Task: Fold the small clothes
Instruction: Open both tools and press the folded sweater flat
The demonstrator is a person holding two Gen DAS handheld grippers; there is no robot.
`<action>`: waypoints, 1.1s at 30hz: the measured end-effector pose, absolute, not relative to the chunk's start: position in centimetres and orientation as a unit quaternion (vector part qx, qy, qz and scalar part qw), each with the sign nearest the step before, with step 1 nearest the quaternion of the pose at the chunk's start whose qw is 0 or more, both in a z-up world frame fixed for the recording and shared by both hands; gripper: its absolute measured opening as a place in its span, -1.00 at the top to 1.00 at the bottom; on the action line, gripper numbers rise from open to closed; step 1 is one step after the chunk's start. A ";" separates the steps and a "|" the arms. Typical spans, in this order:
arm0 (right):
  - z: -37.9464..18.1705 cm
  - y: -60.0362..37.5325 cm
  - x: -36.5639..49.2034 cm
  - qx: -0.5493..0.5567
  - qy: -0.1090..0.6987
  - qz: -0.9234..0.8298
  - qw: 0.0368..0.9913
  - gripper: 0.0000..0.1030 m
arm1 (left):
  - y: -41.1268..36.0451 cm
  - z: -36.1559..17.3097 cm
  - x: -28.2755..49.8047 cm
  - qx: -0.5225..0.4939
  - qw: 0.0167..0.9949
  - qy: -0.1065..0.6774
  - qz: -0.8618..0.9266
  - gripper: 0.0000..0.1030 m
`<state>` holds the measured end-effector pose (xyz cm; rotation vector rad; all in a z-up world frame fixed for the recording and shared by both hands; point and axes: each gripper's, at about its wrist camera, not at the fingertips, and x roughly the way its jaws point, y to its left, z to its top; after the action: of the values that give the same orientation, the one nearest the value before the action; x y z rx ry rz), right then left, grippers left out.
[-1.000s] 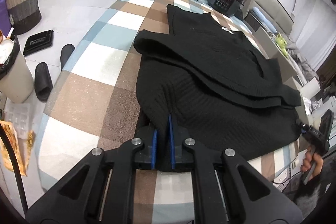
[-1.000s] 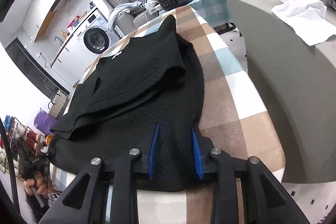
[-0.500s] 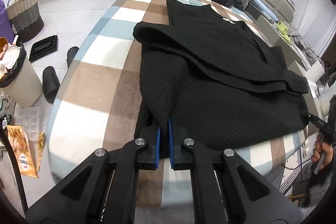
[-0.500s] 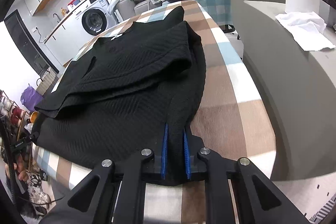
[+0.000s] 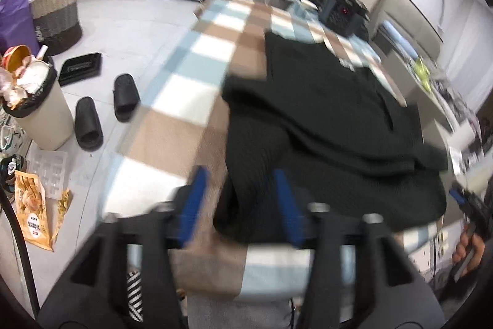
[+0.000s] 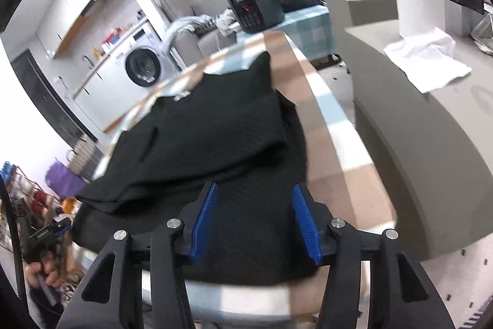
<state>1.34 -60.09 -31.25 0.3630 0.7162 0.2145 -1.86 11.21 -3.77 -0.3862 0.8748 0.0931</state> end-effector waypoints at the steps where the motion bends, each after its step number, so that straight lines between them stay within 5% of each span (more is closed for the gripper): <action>1: -31.0 -59.9 1.6 0.178 0.349 0.109 0.913 -0.06 | 11.6 -3.3 -1.5 -0.198 0.889 0.410 0.045 -0.03; 6: -31.2 -58.3 3.3 0.179 0.361 0.132 0.906 -0.08 | 10.7 -2.2 0.1 -0.224 0.893 0.390 -0.016 -0.03; 25: -35.5 -39.8 1.8 -0.040 0.378 0.232 0.896 -0.09 | -4.8 -7.0 1.6 -0.036 0.887 0.446 -0.111 -0.07; 33: -36.7 -43.4 1.3 -0.082 0.383 0.172 0.904 -0.16 | -1.1 -8.0 0.3 -0.029 0.891 0.446 -0.082 -0.08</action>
<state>1.35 -43.43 -36.66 -0.1693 0.7907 0.3561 0.27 -1.09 -8.00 -0.0601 0.9254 -0.1708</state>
